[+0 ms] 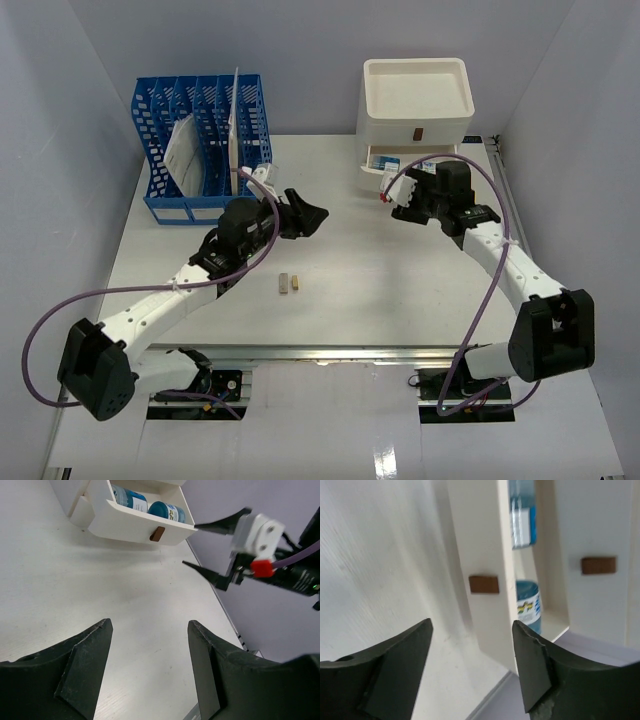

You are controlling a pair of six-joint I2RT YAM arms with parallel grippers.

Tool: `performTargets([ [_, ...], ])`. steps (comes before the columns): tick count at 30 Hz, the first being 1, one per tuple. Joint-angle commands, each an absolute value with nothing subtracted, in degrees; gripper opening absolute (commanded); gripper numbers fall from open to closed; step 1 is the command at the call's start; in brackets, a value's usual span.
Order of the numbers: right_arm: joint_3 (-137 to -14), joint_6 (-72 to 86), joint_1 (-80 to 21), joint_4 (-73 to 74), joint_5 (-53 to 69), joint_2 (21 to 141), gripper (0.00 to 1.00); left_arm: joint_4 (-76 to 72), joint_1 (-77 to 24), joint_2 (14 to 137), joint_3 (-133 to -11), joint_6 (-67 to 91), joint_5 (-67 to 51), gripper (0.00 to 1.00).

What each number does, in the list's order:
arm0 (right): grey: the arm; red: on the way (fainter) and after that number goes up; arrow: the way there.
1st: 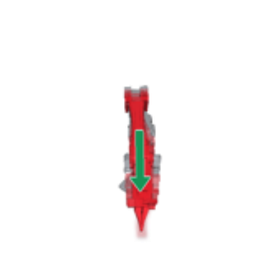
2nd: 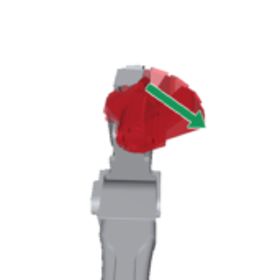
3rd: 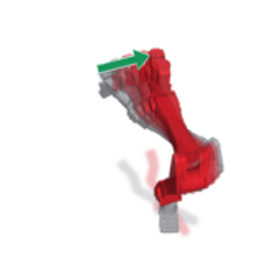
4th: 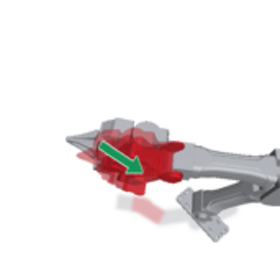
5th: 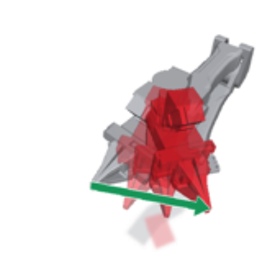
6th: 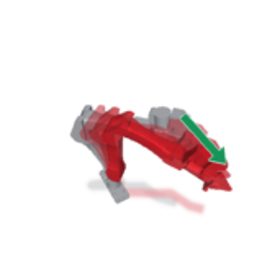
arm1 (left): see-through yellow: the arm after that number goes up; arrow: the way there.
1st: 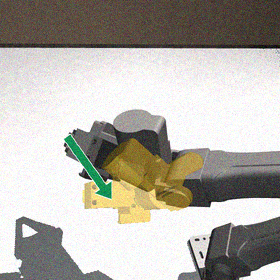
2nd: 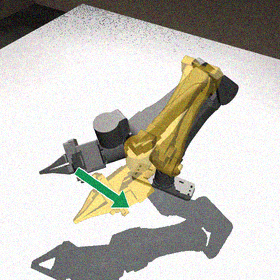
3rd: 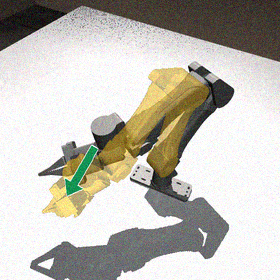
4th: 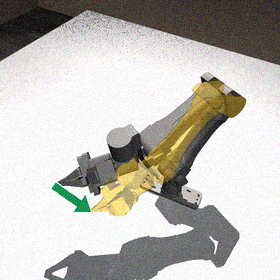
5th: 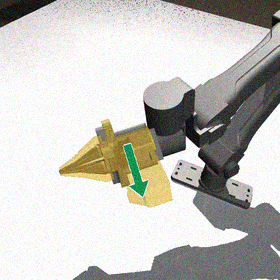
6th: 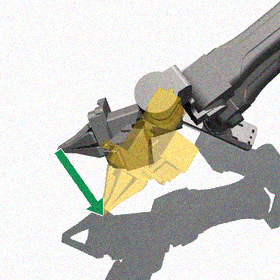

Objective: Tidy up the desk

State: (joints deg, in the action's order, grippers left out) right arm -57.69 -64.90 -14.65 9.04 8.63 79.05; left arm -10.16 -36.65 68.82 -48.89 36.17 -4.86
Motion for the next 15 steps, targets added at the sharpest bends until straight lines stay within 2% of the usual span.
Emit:
performTargets([
  [1, -67.9, -54.6, -18.3, 15.4, 15.5, 79.6, 0.77, -7.6, -36.2, 60.7, -44.6, 34.6, -2.9, 0.72],
  [4, -74.2, -46.3, -22.5, 11.6, 7.8, 84.1, 0.90, -6.4, -36.2, 55.6, -40.8, 35.2, -2.5, 0.73],
  [7, -85.4, -43.0, -25.7, 9.1, -6.1, 91.1, 0.90, -4.6, -36.1, 50.4, -36.7, 36.0, -1.9, 0.73],
  [13, -113.7, -46.1, -28.0, 18.0, -15.2, 112.0, 0.90, 1.1, -36.1, 39.9, -32.8, 37.0, -0.9, 0.75],
  [15, -113.3, -52.3, -28.3, 14.2, -18.7, 113.2, 0.90, 3.0, -36.1, 37.5, -31.7, 37.6, -0.9, 0.75],
])
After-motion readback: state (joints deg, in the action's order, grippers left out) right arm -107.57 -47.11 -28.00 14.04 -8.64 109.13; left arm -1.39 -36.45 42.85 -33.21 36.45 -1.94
